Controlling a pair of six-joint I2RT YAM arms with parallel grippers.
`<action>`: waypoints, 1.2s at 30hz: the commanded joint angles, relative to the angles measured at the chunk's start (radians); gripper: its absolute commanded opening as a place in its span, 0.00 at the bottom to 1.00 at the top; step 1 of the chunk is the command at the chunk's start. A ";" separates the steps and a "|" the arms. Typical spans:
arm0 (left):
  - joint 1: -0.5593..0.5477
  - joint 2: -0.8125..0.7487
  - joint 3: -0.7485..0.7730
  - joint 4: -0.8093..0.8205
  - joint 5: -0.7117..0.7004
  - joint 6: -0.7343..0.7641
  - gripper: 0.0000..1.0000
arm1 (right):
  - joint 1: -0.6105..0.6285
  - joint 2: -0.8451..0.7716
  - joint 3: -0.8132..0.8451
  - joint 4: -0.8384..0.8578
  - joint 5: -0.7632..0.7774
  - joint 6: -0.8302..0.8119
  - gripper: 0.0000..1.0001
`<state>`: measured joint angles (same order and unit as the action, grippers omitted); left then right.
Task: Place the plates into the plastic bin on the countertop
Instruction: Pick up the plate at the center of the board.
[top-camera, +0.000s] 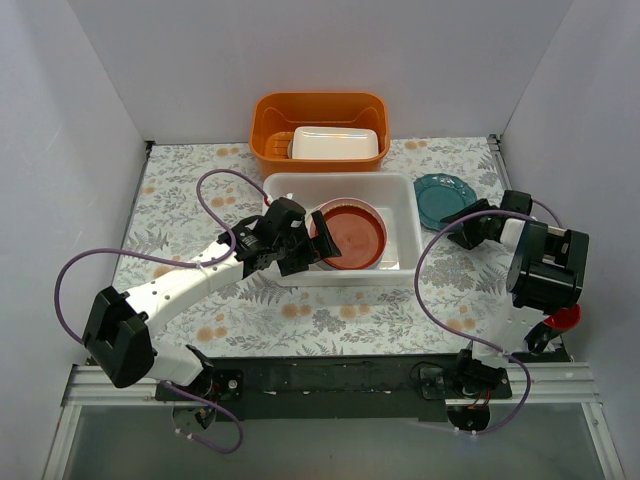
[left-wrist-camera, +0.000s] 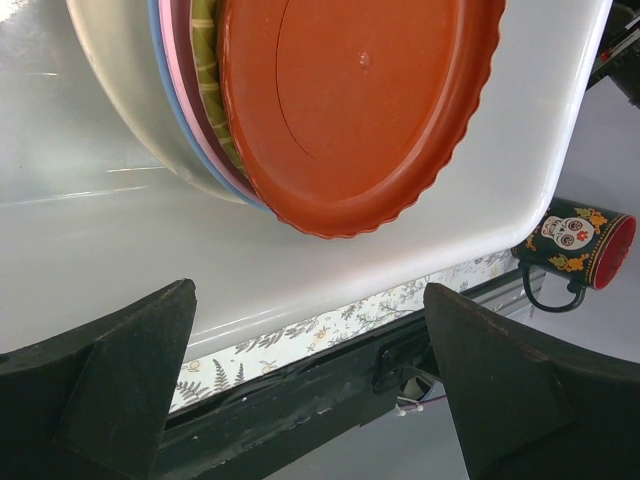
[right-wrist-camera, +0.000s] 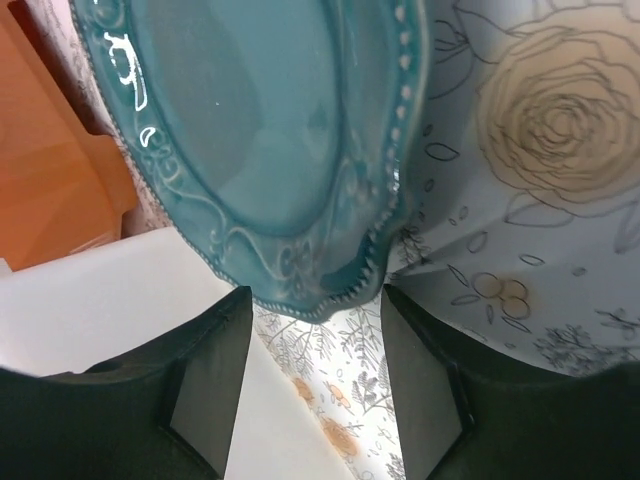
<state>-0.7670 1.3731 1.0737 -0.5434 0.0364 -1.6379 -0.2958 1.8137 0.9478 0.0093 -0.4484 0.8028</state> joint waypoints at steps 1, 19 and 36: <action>-0.003 0.006 -0.014 -0.035 0.019 0.010 0.98 | 0.007 0.039 -0.020 0.113 -0.016 0.059 0.59; -0.002 0.052 0.026 -0.046 0.033 0.033 0.98 | 0.012 0.059 -0.280 0.520 -0.036 0.298 0.43; -0.002 0.040 0.037 -0.030 0.054 0.035 0.98 | 0.012 0.148 -0.333 0.738 -0.047 0.426 0.33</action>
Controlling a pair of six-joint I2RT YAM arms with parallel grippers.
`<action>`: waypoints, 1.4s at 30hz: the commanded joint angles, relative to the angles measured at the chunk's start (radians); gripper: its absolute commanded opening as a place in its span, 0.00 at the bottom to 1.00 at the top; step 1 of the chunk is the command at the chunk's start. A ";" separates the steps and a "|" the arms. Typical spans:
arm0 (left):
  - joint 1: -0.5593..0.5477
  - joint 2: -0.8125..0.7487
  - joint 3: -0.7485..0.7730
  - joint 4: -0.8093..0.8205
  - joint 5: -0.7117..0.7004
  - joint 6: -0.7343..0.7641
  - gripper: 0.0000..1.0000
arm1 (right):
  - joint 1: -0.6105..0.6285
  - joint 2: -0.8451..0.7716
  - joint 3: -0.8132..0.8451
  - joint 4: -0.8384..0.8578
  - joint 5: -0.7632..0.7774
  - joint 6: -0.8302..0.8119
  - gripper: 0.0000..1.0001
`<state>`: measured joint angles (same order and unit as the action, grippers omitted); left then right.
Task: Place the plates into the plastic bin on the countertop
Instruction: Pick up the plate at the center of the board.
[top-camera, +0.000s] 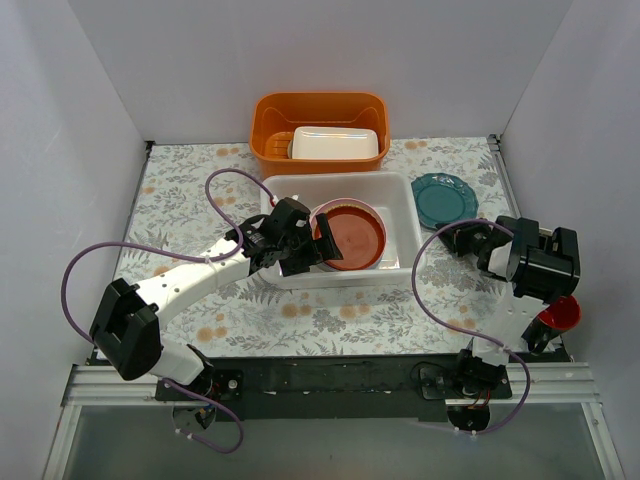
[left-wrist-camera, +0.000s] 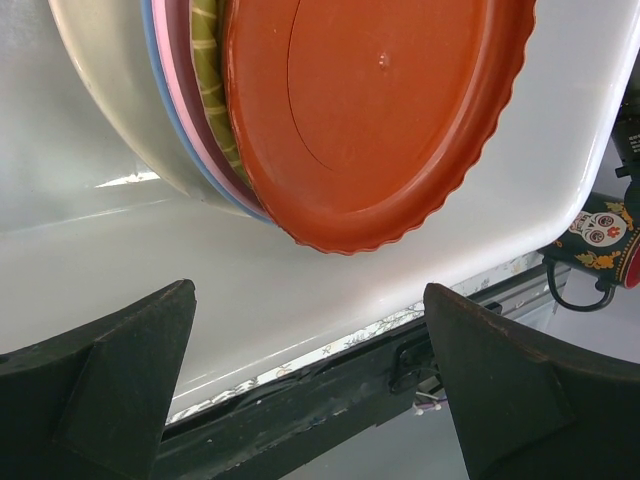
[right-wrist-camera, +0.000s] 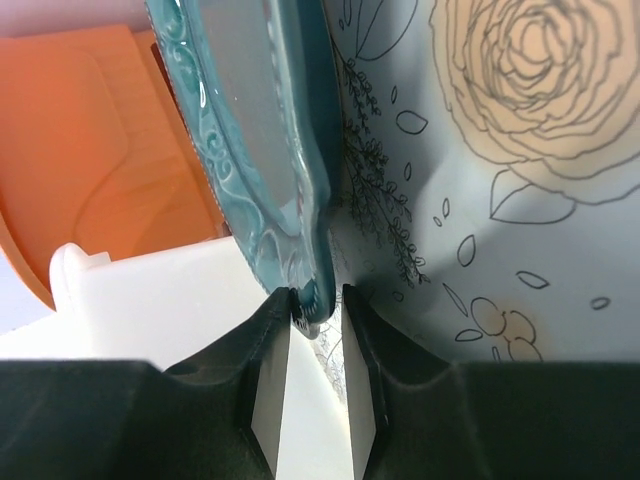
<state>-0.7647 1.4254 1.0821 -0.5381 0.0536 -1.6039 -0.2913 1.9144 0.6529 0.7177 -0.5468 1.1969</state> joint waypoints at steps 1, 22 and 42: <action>-0.002 -0.013 0.030 -0.036 0.037 0.001 0.98 | 0.007 0.052 -0.044 0.048 0.053 0.053 0.33; -0.004 -0.008 0.015 -0.025 0.046 -0.004 0.98 | 0.007 0.172 -0.019 0.250 -0.001 0.185 0.05; -0.004 -0.046 -0.004 -0.019 0.040 -0.010 0.98 | 0.007 0.072 0.033 0.258 -0.027 0.233 0.01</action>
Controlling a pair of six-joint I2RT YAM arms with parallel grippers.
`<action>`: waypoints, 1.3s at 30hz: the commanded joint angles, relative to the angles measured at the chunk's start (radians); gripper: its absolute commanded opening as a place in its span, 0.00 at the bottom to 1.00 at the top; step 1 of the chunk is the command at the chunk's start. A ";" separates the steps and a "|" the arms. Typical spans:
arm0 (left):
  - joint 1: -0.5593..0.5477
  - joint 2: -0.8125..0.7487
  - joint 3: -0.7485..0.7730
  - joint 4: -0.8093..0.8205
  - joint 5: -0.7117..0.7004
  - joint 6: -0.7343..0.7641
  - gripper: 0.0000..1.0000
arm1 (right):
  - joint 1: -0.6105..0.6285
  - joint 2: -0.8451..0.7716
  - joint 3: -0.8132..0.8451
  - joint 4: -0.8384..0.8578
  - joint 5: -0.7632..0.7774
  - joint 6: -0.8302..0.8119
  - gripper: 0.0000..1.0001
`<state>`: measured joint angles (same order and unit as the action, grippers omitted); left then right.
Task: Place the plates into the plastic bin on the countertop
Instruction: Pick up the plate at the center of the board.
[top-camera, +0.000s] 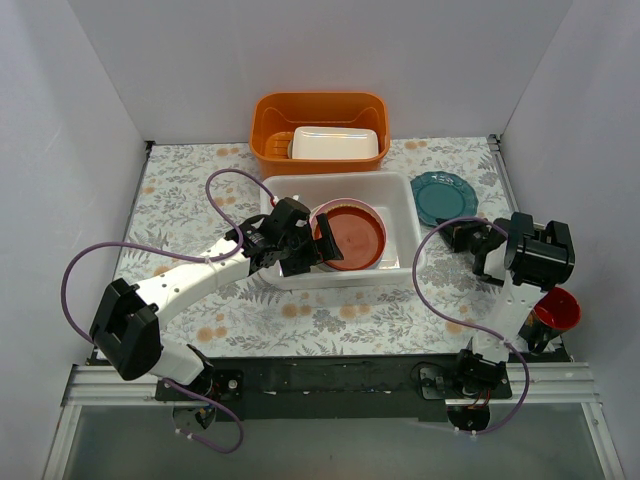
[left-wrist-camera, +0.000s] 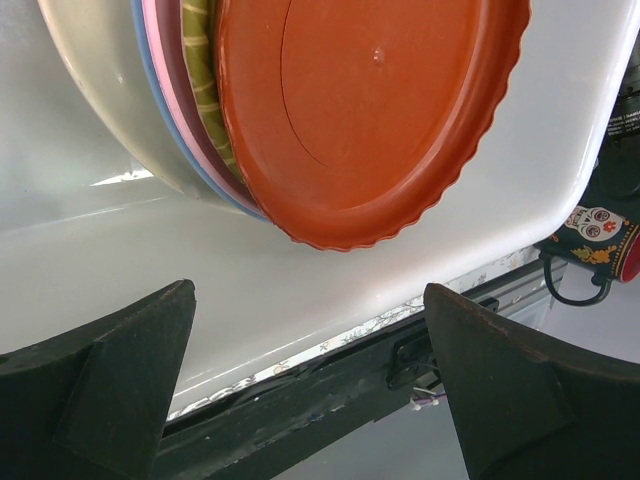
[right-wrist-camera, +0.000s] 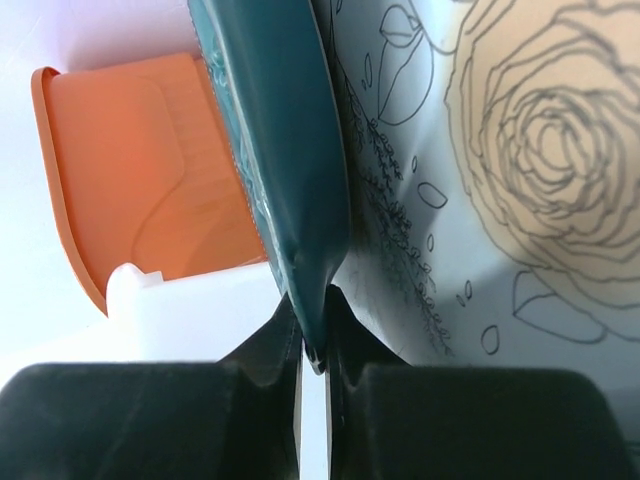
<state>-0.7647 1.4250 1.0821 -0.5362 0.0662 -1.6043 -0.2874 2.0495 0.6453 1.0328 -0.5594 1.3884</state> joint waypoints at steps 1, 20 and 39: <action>-0.002 -0.052 -0.007 -0.018 0.024 -0.009 0.98 | 0.004 -0.075 0.060 -0.082 -0.008 0.041 0.01; -0.002 -0.078 -0.013 -0.016 0.027 -0.014 0.98 | 0.002 -0.310 0.235 -0.247 0.026 0.063 0.01; -0.004 -0.120 -0.011 -0.013 0.029 -0.028 0.98 | 0.002 -0.531 0.287 -0.342 -0.016 0.074 0.01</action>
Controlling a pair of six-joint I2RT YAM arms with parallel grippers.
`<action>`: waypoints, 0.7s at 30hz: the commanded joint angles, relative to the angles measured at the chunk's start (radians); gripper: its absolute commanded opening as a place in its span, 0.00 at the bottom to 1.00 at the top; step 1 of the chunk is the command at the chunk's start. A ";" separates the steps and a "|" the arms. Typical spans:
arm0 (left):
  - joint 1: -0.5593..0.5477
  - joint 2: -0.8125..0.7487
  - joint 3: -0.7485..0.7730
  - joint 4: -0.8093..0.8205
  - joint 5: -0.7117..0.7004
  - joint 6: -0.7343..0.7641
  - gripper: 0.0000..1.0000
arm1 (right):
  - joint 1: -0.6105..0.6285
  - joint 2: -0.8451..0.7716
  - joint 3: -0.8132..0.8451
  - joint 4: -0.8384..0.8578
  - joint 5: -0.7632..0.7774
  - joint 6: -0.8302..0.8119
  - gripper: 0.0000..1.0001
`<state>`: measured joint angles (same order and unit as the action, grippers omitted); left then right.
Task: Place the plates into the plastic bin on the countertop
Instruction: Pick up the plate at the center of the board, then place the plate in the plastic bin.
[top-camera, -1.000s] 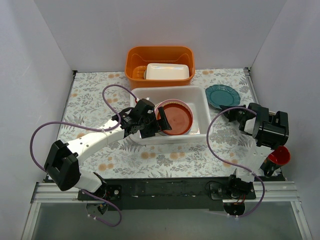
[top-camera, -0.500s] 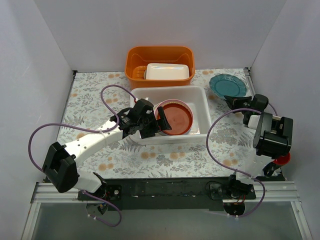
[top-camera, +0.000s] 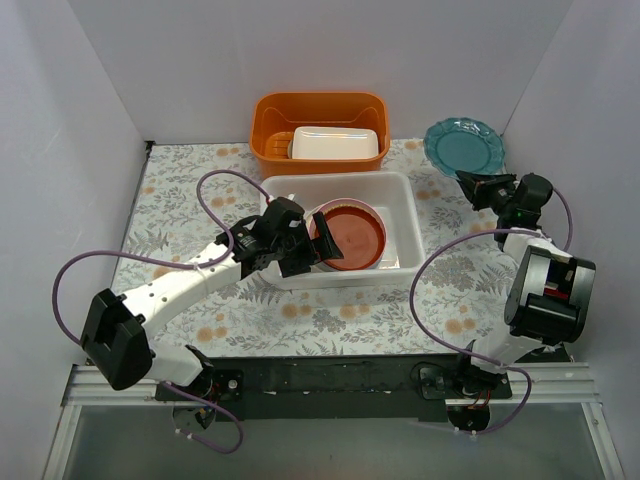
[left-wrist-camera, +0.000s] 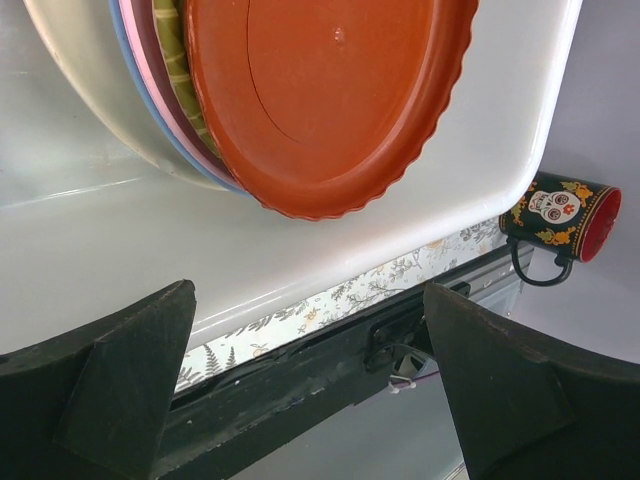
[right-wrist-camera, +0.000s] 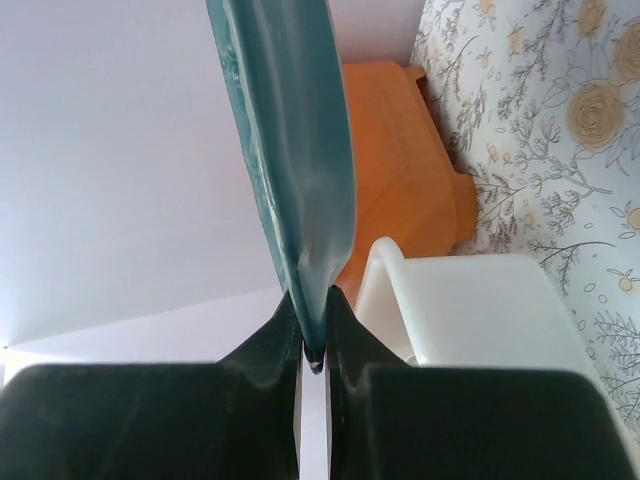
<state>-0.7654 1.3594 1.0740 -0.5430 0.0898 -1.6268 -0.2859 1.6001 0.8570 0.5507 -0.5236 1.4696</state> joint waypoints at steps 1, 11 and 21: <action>-0.003 -0.055 -0.003 -0.006 0.004 -0.005 0.98 | 0.001 -0.092 0.071 0.137 -0.053 -0.014 0.01; -0.002 -0.118 -0.008 -0.006 -0.045 -0.027 0.98 | 0.001 -0.175 -0.015 0.089 -0.078 -0.080 0.01; 0.000 -0.129 -0.002 -0.012 -0.056 -0.033 0.98 | 0.002 -0.252 -0.045 -0.073 -0.102 -0.207 0.01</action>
<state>-0.7654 1.2743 1.0721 -0.5529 0.0589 -1.6527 -0.2855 1.4410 0.7876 0.4091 -0.5777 1.3510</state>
